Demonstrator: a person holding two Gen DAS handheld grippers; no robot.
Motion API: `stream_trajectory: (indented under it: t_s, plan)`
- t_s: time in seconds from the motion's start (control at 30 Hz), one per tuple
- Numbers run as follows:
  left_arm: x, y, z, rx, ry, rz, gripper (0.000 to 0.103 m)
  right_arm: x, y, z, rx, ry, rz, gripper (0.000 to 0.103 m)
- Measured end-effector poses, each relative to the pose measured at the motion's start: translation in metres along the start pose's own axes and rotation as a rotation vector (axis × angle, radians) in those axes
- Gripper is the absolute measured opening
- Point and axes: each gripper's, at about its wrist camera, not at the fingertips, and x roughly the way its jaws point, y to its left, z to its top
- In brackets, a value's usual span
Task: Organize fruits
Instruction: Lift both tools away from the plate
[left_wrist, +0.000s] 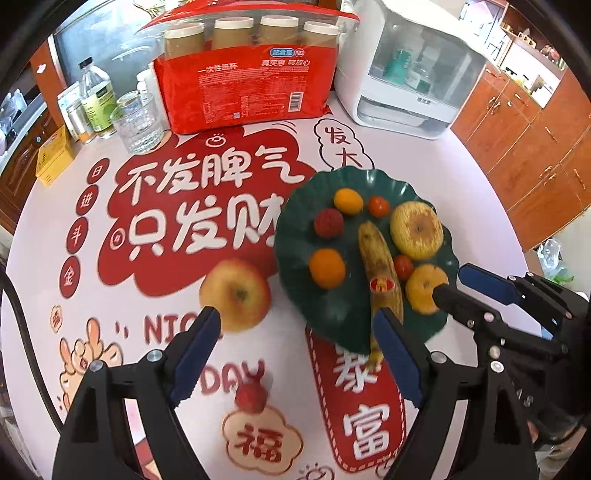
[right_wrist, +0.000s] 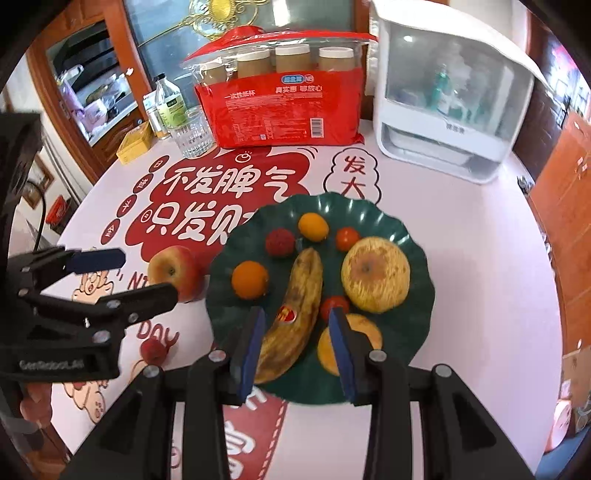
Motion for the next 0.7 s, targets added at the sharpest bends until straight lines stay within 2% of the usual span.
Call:
stream_trajectory:
  t_s: [0.2,0.4,0.7]
  plan:
    - [-0.025,0.017,-0.026,-0.004,-0.027,0.01,0.084,-0.011,0.011,-0.021,0.077,-0.003,0.03,0.037]
    - [-0.05,0.053,-0.053,-0.018,-0.049,0.033,0.085,-0.018,0.03,-0.04,0.137,0.0,0.053,0.037]
    - [-0.075,0.12,-0.085,-0.037,-0.063,0.105,0.085,-0.026,0.074,-0.052,0.123,-0.014,0.044,0.038]
